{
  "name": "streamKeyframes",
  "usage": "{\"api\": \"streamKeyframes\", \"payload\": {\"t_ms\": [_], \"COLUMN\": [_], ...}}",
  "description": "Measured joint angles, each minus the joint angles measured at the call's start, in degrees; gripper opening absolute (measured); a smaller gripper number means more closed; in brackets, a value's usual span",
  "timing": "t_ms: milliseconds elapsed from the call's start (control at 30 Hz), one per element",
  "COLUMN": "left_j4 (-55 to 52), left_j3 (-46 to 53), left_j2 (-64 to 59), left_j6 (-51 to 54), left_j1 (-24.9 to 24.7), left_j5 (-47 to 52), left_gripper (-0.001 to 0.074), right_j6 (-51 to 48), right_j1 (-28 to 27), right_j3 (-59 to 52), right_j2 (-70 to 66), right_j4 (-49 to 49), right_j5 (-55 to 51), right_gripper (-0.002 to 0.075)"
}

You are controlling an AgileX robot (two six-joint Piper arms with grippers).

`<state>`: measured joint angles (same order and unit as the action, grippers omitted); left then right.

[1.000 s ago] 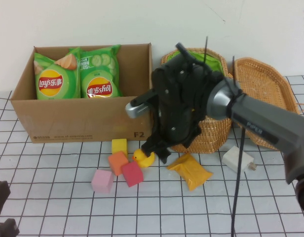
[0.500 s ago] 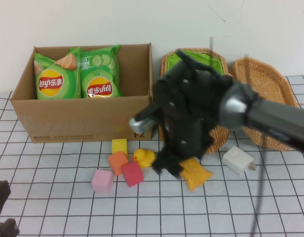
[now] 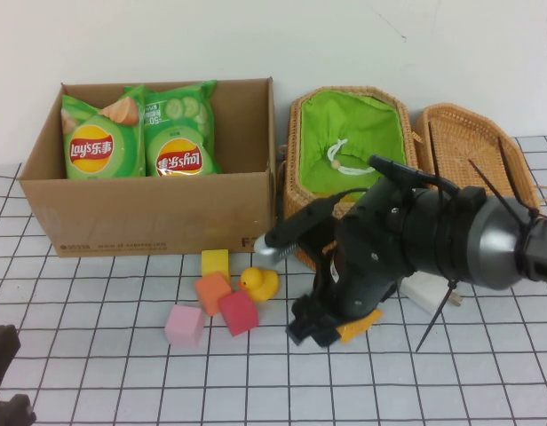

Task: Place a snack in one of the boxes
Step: Pick up the biscuit

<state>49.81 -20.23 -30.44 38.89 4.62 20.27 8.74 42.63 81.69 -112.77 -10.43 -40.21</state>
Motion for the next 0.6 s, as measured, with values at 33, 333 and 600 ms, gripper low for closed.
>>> {"api": "streamKeyframes", "payload": {"t_ms": [33, 333, 600], "left_j4": [0.0, 0.1, 0.1], "left_j3": [0.0, 0.0, 0.0], "left_j2": [0.0, 0.0, 0.0], "left_j6": [0.0, 0.1, 0.1], "left_j1": [0.0, 0.0, 0.0], "left_j5": [0.0, 0.1, 0.2], "left_gripper": [-0.0001, -0.0001, -0.0001], "right_j6": [0.6, 2.2, 1.8], "right_j1": [-0.2, -3.6, -3.6], "right_j3": [0.0, -0.9, -10.5], "right_j2": [-0.1, -1.8, -0.9], "right_j4": [-0.3, -0.8, -1.8], "right_j5": [0.9, 5.3, 19.2], "right_gripper": [0.0521, 0.0521, 0.0521]}}
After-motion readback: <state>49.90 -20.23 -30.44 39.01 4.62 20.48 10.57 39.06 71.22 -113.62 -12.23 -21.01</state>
